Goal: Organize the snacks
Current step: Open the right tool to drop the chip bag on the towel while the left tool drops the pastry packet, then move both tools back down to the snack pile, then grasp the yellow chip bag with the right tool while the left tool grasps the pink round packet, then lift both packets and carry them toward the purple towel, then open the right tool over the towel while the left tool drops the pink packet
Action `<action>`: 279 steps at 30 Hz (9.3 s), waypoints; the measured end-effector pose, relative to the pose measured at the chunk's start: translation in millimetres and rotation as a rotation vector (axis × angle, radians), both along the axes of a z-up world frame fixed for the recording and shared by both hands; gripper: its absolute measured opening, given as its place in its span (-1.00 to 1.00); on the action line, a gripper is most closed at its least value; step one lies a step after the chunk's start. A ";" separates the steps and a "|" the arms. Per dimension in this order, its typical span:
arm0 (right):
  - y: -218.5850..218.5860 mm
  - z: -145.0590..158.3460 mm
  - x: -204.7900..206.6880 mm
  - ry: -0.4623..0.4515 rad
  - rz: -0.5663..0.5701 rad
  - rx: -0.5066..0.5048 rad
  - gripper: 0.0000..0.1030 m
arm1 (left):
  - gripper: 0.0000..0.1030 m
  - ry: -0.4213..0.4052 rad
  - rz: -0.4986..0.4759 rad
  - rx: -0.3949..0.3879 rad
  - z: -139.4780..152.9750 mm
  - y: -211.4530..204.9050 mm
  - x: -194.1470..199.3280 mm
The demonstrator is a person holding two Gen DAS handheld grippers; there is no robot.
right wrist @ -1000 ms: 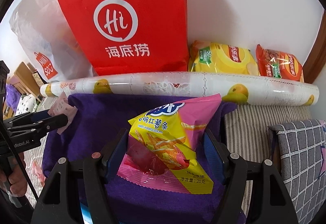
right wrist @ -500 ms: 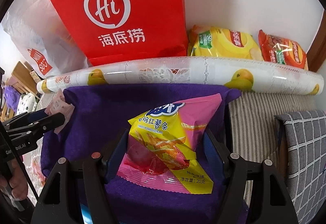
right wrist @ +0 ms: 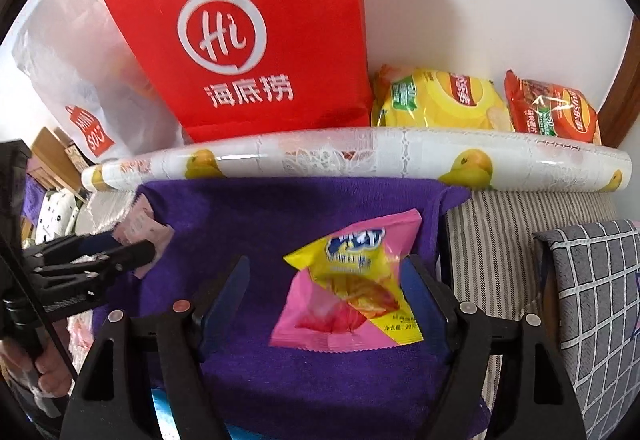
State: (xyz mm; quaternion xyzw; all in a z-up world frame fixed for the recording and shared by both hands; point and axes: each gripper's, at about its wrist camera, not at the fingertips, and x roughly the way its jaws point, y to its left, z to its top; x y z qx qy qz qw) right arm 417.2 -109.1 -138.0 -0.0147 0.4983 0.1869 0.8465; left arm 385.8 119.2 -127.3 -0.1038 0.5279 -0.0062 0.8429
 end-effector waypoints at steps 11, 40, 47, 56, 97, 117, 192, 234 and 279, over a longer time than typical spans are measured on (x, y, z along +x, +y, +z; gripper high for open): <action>5.4 17.4 -12.4 -0.027 0.015 0.040 0.50 | 0.08 0.025 -0.013 -0.007 -5.2 -3.7 2.4; -12.6 65.9 -80.5 -0.159 -0.094 -0.031 0.50 | 0.53 -0.135 0.007 0.007 56.8 -8.8 -24.5; -33.8 86.5 -127.8 -0.145 -0.158 -0.063 0.50 | 0.52 -0.216 -0.044 0.003 93.6 -23.1 -47.0; -47.4 92.5 -203.1 -0.199 -0.196 -0.131 0.75 | 0.52 -0.376 -0.017 -0.029 150.0 -12.4 -90.2; -28.2 -53.3 -265.2 -0.169 0.008 -0.051 0.38 | 0.52 -0.137 0.103 0.039 -0.5 53.5 -253.5; -62.4 -50.7 -268.1 -0.239 -0.041 -0.023 0.36 | 0.49 -0.094 0.122 0.221 -46.2 67.9 -189.7; -47.8 77.6 -198.4 -0.361 -0.082 0.136 0.33 | -0.07 -0.271 -0.045 -0.068 68.9 -37.4 -165.6; -29.2 -7.8 -89.4 -0.212 -0.026 0.115 0.33 | -0.07 -0.138 0.078 -0.201 -19.5 0.7 -94.0; -23.6 -36.0 -75.7 -0.031 -0.055 0.062 0.55 | -0.06 -0.093 0.059 -0.079 -30.0 -13.6 -90.4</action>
